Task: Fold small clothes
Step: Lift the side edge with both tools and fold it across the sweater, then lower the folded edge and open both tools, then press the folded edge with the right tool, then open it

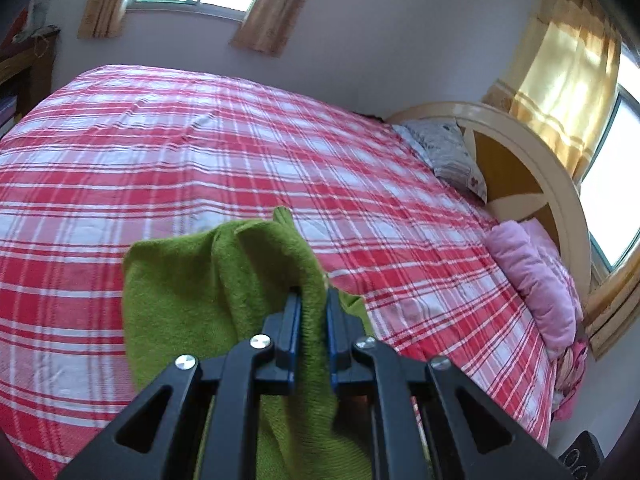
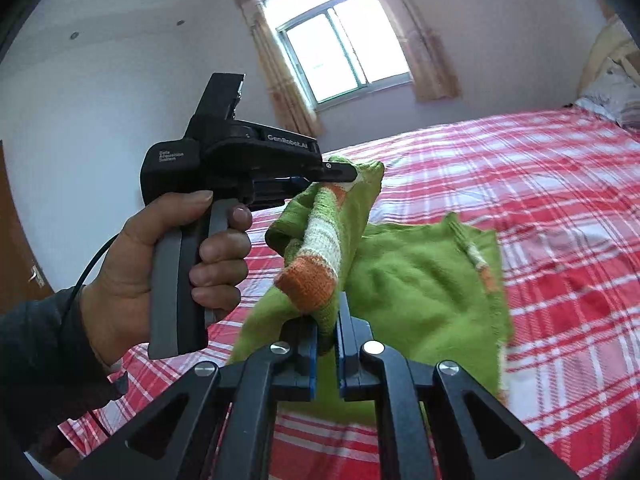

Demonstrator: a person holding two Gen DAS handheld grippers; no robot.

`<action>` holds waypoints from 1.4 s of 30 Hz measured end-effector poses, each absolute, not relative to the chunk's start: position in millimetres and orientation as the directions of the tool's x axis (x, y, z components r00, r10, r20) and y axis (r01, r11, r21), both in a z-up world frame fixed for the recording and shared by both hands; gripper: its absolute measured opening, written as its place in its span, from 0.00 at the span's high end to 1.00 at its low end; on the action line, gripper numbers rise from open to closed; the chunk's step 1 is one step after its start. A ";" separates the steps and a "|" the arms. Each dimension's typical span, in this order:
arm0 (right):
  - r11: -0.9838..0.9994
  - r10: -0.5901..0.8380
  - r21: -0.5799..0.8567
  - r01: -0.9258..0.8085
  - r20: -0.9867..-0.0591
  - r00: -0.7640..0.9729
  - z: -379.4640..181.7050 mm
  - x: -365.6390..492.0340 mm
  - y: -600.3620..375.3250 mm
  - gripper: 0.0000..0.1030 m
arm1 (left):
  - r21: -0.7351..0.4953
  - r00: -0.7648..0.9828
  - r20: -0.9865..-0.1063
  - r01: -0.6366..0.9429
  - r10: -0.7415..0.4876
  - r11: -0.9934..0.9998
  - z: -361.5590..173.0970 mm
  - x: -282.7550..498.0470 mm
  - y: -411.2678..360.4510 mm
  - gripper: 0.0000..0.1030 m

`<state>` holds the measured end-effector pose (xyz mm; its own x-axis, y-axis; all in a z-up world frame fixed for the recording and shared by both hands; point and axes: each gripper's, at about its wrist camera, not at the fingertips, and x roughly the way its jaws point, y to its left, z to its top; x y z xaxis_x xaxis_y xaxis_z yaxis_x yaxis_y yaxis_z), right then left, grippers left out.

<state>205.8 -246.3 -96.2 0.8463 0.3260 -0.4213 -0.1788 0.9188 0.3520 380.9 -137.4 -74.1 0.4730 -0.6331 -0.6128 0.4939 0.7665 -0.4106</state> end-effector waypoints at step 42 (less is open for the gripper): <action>0.828 0.211 0.554 0.085 -0.449 0.868 -139.3 173.1 -336.6 0.48 | -0.121 0.624 -0.641 0.494 -0.448 0.861 -137.7 300.8 -63.4 0.22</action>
